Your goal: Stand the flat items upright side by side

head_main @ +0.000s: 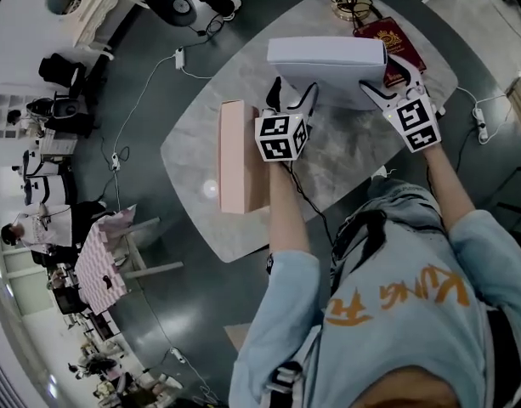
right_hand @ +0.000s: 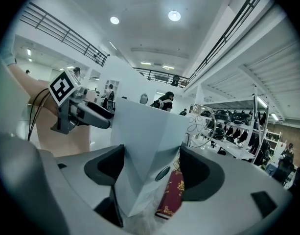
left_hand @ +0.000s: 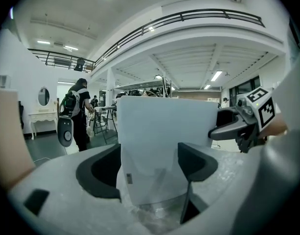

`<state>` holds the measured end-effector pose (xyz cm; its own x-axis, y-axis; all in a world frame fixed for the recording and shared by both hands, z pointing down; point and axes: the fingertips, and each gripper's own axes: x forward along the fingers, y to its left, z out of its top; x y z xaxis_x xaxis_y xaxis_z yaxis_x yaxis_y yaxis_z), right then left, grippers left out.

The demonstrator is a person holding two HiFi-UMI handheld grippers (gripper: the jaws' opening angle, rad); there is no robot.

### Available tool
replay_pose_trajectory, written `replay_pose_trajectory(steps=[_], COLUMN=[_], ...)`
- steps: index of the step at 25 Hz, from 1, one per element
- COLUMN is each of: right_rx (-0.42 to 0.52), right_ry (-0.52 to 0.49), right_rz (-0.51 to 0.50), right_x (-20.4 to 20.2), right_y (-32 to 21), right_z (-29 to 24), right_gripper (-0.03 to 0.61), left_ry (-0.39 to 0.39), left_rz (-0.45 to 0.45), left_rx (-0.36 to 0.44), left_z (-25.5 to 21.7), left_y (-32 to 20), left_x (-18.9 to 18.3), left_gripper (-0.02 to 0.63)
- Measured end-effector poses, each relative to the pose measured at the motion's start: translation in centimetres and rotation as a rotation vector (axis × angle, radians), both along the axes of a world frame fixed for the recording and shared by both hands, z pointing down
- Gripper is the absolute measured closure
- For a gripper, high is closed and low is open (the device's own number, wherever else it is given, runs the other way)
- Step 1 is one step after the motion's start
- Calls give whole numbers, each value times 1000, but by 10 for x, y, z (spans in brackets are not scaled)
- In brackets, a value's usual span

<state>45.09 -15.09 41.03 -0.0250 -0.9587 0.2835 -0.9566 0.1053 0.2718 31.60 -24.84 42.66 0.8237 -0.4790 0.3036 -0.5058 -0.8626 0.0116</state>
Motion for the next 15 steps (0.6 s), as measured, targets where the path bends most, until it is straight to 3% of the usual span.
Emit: replay_pose_trajectory(steps=[10,15], right_rx=[-3,8], right_ry=[-31,-71], right_rz=[114,130], right_x=[7,-12], right_y=[21,43], right_z=[-7,-9], right_gripper=[251,301], left_ry=[66,97], left_rz=[-52,-80], left_rx=[-27,-51], left_z=[3,7], left_y=[57,94], left_x=[-32,-58], left_gripper=[244,259])
